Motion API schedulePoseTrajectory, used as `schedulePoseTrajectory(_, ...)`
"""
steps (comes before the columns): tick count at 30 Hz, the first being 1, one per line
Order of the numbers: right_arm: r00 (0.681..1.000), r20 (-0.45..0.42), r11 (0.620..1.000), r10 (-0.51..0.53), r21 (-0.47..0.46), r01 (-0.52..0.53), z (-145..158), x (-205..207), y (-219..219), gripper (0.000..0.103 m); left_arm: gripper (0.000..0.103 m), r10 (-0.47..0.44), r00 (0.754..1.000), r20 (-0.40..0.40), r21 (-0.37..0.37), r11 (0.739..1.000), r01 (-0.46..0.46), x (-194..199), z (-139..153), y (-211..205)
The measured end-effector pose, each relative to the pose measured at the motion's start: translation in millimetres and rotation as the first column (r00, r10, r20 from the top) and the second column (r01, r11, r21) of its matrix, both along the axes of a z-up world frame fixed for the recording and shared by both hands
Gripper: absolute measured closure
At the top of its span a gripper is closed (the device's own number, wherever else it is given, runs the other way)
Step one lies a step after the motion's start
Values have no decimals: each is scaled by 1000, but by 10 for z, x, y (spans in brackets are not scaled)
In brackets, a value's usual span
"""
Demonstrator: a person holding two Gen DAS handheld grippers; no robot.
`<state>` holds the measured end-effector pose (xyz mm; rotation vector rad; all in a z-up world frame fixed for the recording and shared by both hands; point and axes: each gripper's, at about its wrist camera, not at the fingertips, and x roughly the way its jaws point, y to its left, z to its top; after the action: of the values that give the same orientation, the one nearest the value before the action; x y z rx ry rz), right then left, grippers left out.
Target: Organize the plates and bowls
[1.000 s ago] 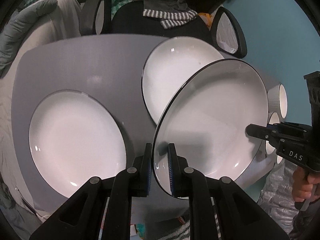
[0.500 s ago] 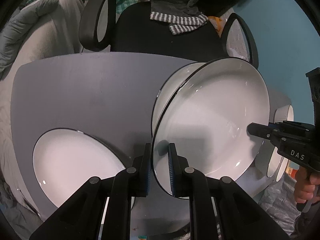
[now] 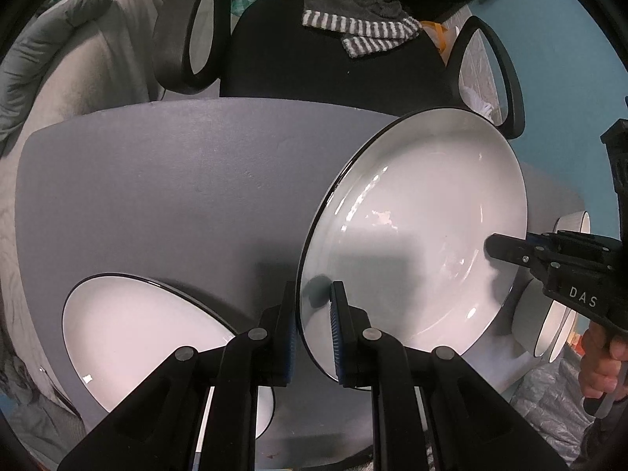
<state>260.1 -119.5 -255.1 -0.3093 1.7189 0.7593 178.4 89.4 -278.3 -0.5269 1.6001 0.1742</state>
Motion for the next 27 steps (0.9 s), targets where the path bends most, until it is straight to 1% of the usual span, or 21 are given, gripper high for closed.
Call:
schedulePoseTrajectory(6, 1000, -7, 1000, -12, -23, 12, -57, 18, -1, 88, 89, -12, 1000, -22, 14, 1000, 12, 70, -41, -39)
schedulePoseTrajectory(9, 1000, -1, 999, -4, -40, 4, -51, 24, 36, 87, 89, -11, 1000, -25, 10, 1000, 11, 81, -61, -33)
schedulePoseTrajectory(14, 1000, 8, 994, 9, -106, -8, -47, 9, 127, 83, 87, -8, 999, -35, 12, 1000, 8, 89, -61, -34)
schedulePoseTrajectory(15, 1000, 14, 992, 15, -123, -13, -44, 0, 146, 81, 86, -10, 999, -36, 14, 1000, 11, 92, -58, -49)
schedulePoseTrajectory(17, 999, 20, 987, 31, -159, -27, -36, -24, 196, 78, 78, -18, 999, -36, 14, 1000, 19, 103, -60, -76)
schedulePoseTrajectory(18, 999, 20, 983, 40, -180, -36, -34, -38, 230, 75, 76, -19, 999, -36, 13, 1000, 20, 101, -55, -87)
schedulePoseTrajectory(20, 998, 28, 975, 60, -216, -53, -29, -64, 286, 72, 75, -27, 999, -38, 28, 999, 28, 109, -46, -130)
schedulePoseTrajectory(24, 995, 49, 960, 87, -269, -71, -11, -100, 345, 71, 72, -48, 998, -40, 59, 997, 50, 99, -18, -184)
schedulePoseTrajectory(27, 994, 52, 953, 93, -293, -74, 7, -118, 338, 71, 70, -45, 998, -39, 57, 997, 47, 79, -4, -201)
